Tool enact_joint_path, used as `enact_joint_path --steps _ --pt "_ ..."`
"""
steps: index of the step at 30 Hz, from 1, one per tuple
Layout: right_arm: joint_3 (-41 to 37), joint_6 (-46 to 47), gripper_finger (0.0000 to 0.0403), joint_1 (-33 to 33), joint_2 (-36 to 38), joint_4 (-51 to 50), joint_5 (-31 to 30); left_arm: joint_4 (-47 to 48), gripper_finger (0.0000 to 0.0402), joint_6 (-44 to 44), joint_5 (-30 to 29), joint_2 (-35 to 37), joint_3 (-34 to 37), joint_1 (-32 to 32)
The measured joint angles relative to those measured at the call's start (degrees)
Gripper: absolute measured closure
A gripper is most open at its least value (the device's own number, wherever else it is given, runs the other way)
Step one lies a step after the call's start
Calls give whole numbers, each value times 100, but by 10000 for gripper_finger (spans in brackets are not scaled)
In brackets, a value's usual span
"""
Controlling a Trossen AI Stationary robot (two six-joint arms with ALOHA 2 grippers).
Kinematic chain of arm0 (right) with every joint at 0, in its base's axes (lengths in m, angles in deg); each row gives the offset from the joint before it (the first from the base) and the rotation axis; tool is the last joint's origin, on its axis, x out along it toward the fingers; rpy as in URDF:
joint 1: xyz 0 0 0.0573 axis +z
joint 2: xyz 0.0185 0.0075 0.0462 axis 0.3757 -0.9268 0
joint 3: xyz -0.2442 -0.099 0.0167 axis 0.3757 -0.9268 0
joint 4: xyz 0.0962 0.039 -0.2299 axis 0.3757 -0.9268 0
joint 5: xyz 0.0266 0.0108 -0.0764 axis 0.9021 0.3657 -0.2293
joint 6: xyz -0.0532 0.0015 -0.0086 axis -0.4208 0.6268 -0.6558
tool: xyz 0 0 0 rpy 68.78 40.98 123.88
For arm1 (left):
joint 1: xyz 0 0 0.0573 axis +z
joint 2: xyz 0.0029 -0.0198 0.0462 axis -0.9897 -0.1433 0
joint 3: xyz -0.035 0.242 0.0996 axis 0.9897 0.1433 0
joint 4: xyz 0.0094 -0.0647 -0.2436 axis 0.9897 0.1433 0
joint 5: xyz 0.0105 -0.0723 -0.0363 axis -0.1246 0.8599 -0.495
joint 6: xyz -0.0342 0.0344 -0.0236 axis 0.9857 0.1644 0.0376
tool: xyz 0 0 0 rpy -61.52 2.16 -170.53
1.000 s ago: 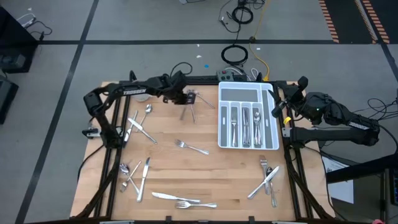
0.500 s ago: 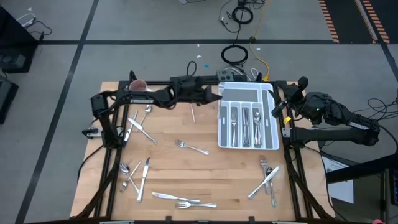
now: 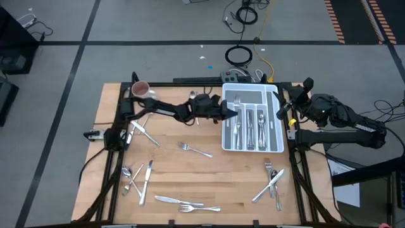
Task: Sort silverware
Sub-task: Put the silver fork into the silverware tray
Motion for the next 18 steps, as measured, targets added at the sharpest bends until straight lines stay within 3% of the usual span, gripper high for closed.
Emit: enact_joint_path --steps 7,18 --pt "0 -17 229 -1 1 -2 1 44 401 184 78 -594 -512 -69" --pt "0 -20 229 -2 -1 -7 1 626 401 139 39 -683 -728 -71"
